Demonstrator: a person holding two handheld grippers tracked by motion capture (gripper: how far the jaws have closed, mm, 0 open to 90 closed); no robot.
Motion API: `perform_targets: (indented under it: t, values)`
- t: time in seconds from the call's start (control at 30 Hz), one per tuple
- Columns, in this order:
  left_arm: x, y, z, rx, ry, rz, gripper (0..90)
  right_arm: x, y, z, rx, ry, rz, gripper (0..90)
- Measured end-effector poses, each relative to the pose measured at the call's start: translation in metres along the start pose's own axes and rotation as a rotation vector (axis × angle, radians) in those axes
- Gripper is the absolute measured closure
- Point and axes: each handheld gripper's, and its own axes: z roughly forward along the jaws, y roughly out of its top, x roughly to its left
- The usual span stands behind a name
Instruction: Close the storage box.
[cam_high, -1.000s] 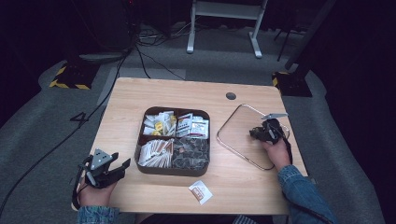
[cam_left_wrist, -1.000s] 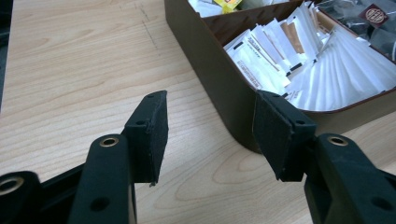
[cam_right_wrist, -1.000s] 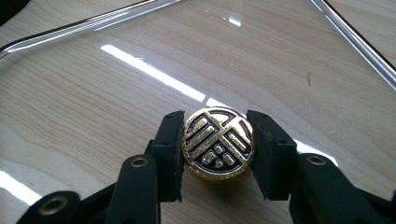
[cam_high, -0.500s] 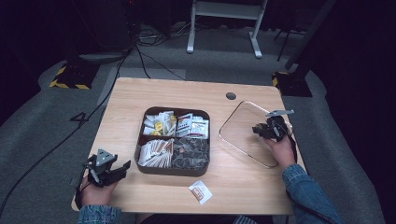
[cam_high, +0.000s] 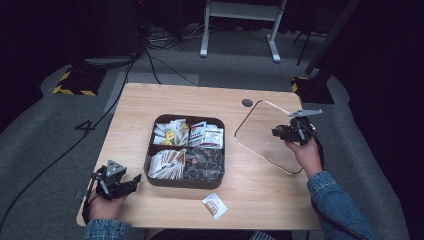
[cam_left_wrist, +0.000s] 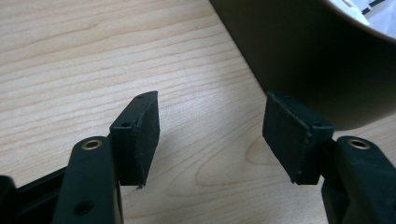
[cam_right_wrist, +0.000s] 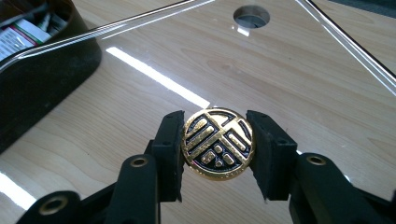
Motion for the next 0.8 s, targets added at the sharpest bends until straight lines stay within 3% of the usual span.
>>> perform_targets:
  t: [0.17,0.6,0.8]
  values:
    - [0.002,-0.002,0.002,-0.004,0.004,-0.014,36.8,0.004,0.010,-0.005,-0.015,0.025,-0.001,58.7]
    - [0.002,-0.004,0.006,-0.003,0.017,0.028,35.3,0.016,0.036,-0.015,-0.058,0.056,-0.016,58.7]
    - [0.002,-0.004,0.006,-0.004,0.011,0.025,34.2,0.024,0.045,-0.016,-0.064,0.075,-0.029,58.7]
